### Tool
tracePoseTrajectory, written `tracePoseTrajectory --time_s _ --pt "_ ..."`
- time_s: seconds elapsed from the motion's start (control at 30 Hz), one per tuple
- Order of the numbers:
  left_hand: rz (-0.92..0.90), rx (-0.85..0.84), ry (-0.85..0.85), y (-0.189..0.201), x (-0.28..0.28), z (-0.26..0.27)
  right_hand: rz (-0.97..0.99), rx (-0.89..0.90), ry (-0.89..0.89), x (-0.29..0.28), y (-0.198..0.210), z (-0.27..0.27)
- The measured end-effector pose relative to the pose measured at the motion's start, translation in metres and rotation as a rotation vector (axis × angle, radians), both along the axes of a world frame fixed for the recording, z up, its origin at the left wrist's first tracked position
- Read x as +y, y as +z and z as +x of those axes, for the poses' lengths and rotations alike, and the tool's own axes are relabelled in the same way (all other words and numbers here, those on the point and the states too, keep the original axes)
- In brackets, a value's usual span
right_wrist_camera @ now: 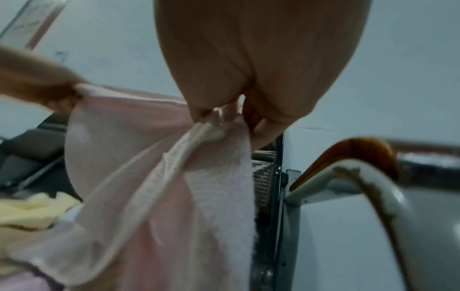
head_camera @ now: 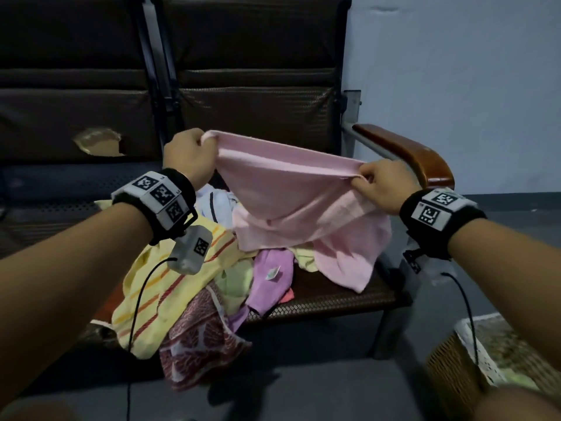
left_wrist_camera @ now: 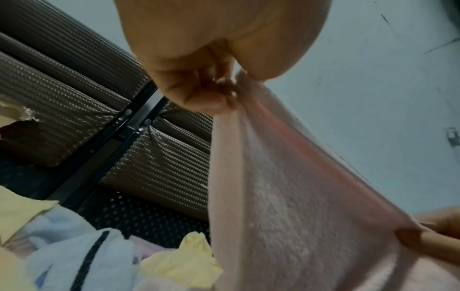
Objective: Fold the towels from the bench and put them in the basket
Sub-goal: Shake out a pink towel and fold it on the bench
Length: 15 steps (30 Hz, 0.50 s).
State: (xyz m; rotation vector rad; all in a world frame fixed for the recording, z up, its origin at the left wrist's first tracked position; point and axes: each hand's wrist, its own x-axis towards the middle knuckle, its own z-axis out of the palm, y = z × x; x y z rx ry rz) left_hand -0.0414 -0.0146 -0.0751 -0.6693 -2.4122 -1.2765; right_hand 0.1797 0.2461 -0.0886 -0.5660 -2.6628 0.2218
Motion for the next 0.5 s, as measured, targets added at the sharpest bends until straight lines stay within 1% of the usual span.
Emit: tracePoseTrajectory --time_s 0.07,0.1,0.2,0.23,0.37,0.5 --pt "0.069 0.018 0.012 0.018 0.002 0.0 0.074 -0.061 0.034 0.0 0.014 0.003" --pt "0.121 -0.012 0.004 0.028 0.002 0.0 0.109 -0.062 0.034 0.0 0.021 0.004" --pt "0.297 -0.139 -0.032 0.058 0.002 0.0 0.16 0.041 0.022 -0.001 0.042 0.003" --pt "0.322 -0.164 -0.052 0.067 0.001 0.001 0.16 0.081 0.015 -0.001 0.05 0.001" --pt "0.301 -0.127 -0.132 0.092 -0.003 -0.004 0.055 0.147 0.026 -0.004 0.079 -0.006" --pt "0.264 -0.142 -0.1 0.104 -0.011 -0.013 -0.096 0.256 0.047 -0.004 0.101 -0.002"
